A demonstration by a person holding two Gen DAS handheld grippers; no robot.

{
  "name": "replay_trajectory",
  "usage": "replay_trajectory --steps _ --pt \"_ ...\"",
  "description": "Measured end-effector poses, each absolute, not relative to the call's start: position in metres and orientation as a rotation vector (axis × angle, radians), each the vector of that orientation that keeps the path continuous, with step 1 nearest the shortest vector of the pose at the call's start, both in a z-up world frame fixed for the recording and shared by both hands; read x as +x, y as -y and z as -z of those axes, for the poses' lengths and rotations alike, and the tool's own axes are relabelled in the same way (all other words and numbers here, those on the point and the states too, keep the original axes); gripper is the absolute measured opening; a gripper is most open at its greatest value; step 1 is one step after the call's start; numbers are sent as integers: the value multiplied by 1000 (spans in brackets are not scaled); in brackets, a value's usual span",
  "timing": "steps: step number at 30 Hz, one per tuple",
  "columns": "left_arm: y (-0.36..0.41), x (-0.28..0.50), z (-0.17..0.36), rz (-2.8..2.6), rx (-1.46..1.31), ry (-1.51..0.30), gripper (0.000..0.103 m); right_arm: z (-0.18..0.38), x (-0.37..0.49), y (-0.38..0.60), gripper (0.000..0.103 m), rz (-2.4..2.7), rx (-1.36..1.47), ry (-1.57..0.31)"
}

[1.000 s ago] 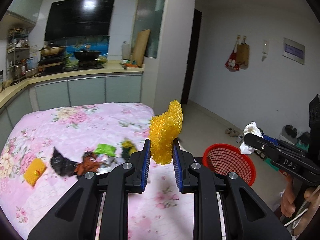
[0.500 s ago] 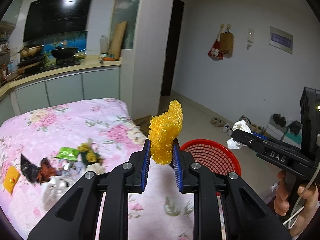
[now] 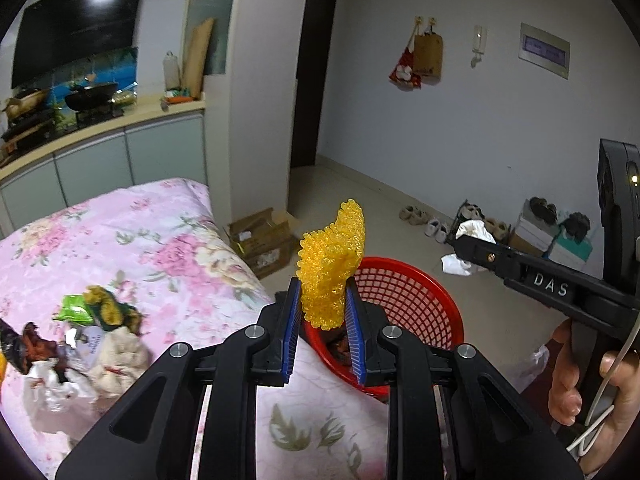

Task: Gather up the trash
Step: 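Carry the yellow sleeve and white tissue over the red basket with both tools, then open both tools to drop the sleeve and tissue into the red basket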

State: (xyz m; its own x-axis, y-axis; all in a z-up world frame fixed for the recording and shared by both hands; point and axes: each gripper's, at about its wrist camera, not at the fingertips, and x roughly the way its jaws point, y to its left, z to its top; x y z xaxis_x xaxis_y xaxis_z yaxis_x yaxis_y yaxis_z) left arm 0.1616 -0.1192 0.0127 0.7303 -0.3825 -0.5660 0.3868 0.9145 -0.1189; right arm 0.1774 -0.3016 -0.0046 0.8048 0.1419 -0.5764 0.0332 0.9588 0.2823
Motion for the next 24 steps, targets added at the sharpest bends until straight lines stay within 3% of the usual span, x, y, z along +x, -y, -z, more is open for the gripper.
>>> replay_trajectory --steps 17,23,24 --pt "186 199 43 519 36 -796 21 48 206 335 36 39 359 -760" --pt "194 204 53 505 56 -814 21 61 212 341 38 50 374 -794" --pt "196 205 54 503 59 -816 23 63 213 341 43 48 378 -802"
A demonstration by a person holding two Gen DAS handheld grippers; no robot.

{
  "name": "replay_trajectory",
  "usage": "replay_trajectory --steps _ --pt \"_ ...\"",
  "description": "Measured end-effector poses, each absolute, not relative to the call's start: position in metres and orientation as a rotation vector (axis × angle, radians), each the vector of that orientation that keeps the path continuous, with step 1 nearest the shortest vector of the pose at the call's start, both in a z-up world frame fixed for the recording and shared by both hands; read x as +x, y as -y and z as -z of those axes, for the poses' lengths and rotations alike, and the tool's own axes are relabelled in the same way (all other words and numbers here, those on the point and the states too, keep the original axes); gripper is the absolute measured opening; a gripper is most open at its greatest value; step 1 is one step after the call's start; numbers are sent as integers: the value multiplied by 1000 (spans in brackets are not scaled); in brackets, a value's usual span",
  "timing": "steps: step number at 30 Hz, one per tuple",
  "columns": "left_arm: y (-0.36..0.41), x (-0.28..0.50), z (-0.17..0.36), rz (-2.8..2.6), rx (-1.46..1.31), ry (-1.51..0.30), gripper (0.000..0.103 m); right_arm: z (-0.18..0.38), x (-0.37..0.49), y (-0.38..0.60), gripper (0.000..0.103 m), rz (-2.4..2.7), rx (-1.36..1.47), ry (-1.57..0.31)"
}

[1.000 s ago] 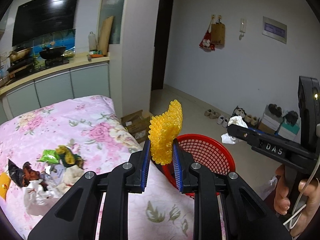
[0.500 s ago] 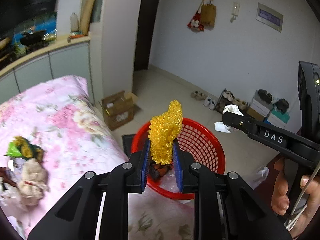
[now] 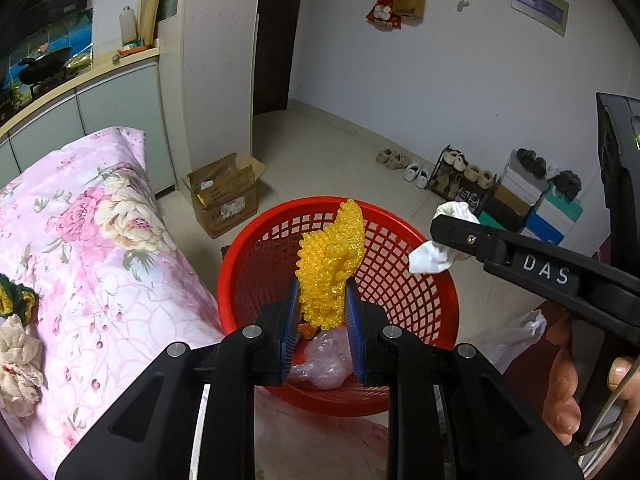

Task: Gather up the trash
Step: 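Open both tools to drop the sleeve and tissue into the red basket, then move both open tools back over the remaining trash on the quilt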

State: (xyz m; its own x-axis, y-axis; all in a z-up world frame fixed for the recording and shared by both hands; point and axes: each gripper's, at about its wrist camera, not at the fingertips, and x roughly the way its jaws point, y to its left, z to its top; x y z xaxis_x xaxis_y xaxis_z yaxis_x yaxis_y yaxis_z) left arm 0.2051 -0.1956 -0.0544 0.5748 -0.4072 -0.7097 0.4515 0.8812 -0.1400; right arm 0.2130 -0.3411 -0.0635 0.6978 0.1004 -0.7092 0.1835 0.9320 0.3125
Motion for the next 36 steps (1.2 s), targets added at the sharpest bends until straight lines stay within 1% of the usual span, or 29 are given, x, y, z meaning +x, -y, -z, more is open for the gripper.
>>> replay_trajectory --steps 1,3,5,6,7,8,9,11,17,20,36 --pt "196 205 56 502 62 -816 24 64 214 342 50 48 383 -805" --pt "196 205 57 498 73 -813 29 65 214 343 56 52 399 -804" --pt "196 204 58 498 78 -809 32 64 213 345 57 53 405 -799" --pt "195 203 57 499 76 -808 36 63 213 345 57 53 406 -796" --pt "193 201 56 498 73 -802 47 62 212 346 57 53 409 -791" --pt "192 200 54 496 72 -794 55 59 211 346 57 53 410 -784" --pt "190 198 51 492 71 -781 58 58 211 347 57 53 409 -780" --pt "185 193 45 480 72 -754 67 53 208 346 57 55 404 -767" --pt "156 184 28 438 28 -711 73 41 201 339 57 43 395 -731" --pt "143 179 21 409 11 -696 74 35 197 331 57 20 385 -711" --pt "67 128 -9 240 -14 -585 75 -11 162 268 58 -161 266 -585"
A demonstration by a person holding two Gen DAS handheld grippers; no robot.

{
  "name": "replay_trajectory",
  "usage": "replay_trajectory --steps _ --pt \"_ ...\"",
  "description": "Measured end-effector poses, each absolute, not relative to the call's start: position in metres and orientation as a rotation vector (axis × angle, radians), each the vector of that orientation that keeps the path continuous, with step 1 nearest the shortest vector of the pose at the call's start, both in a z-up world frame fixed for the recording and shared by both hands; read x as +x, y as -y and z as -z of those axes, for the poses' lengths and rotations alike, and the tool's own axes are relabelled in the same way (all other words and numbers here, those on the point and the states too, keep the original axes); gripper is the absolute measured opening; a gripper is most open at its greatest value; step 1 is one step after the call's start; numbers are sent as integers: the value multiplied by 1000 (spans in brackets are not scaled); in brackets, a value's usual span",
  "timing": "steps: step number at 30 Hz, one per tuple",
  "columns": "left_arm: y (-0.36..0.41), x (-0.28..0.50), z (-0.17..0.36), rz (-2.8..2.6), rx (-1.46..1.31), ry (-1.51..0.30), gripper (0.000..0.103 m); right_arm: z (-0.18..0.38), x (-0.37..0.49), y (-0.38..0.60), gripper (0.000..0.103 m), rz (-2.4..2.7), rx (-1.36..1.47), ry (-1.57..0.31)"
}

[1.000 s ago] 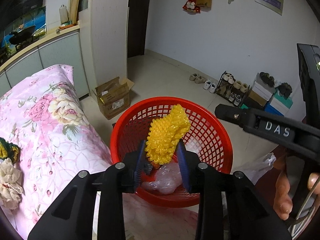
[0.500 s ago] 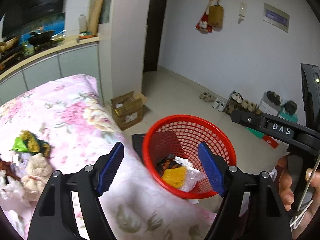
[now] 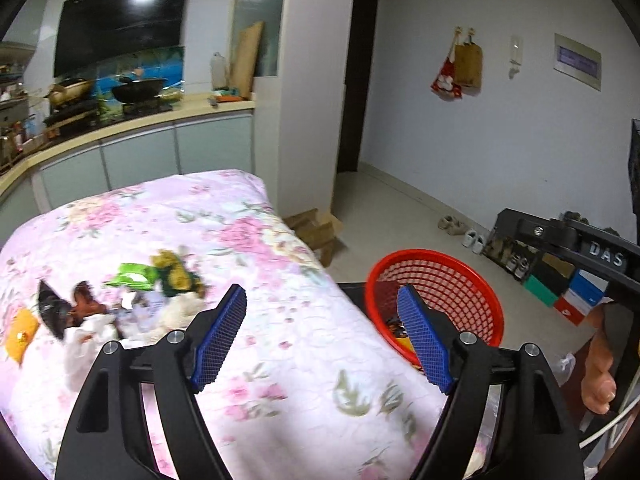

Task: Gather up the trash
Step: 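Move both open tools back over the remaining trash on the quilt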

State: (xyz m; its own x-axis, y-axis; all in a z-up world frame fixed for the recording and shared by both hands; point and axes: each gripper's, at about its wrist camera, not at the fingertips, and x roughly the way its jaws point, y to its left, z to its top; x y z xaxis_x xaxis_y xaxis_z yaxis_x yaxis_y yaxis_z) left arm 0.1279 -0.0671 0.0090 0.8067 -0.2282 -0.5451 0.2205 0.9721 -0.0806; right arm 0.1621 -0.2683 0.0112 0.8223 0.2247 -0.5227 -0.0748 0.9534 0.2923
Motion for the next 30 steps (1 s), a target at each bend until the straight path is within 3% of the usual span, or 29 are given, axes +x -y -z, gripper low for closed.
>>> replay_trajectory --steps 6,30 --pt "34 114 -13 188 -44 -568 75 -16 152 250 64 -208 229 -568" --pt "-162 75 -8 -158 -262 -563 75 15 145 169 65 -350 105 -658"
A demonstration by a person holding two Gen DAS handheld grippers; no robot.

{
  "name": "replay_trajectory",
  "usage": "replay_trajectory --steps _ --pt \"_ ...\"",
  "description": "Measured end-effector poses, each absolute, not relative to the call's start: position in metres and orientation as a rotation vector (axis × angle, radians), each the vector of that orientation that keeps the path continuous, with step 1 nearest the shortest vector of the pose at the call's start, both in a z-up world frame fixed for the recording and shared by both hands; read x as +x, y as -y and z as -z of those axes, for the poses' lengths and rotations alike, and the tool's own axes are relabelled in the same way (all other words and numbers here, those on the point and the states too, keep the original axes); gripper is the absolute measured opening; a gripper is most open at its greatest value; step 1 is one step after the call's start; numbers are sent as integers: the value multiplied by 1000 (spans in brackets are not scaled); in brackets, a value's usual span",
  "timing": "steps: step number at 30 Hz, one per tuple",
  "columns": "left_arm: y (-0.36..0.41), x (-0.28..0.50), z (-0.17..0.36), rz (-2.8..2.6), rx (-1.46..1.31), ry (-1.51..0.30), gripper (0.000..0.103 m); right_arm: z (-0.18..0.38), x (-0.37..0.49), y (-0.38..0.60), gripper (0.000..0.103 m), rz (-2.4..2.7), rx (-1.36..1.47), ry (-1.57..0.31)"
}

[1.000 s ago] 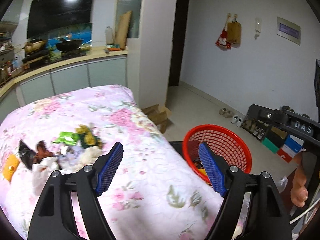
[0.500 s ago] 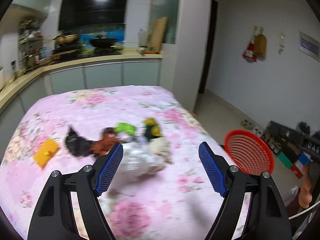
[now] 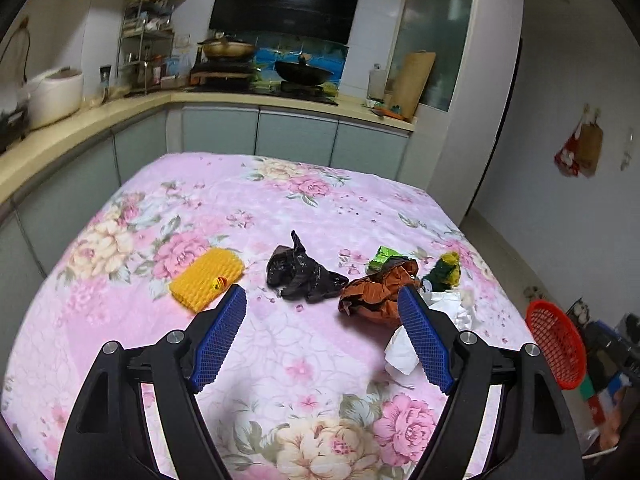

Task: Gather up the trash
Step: 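Move both open tools back over the remaining trash on the quilt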

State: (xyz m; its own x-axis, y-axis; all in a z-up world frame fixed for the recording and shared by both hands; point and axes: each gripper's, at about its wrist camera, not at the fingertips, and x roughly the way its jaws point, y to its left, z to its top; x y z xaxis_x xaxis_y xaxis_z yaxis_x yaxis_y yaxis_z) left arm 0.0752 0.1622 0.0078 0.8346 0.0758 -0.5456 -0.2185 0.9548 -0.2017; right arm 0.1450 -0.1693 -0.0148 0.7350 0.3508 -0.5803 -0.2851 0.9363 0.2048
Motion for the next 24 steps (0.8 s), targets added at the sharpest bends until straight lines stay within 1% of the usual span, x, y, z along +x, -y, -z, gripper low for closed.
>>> replay_trajectory --steps 6,14,19,24 --pt "-131 79 6 -37 -208 -580 75 21 146 163 65 -350 102 -678" --pt "-101 109 27 60 -176 -638 75 27 150 165 65 -346 101 -694" --pt "-106 114 34 29 -179 -648 75 30 151 167 65 -343 103 -699" --pt "-139 107 29 -61 -219 -621 75 31 150 163 65 -364 105 -698"
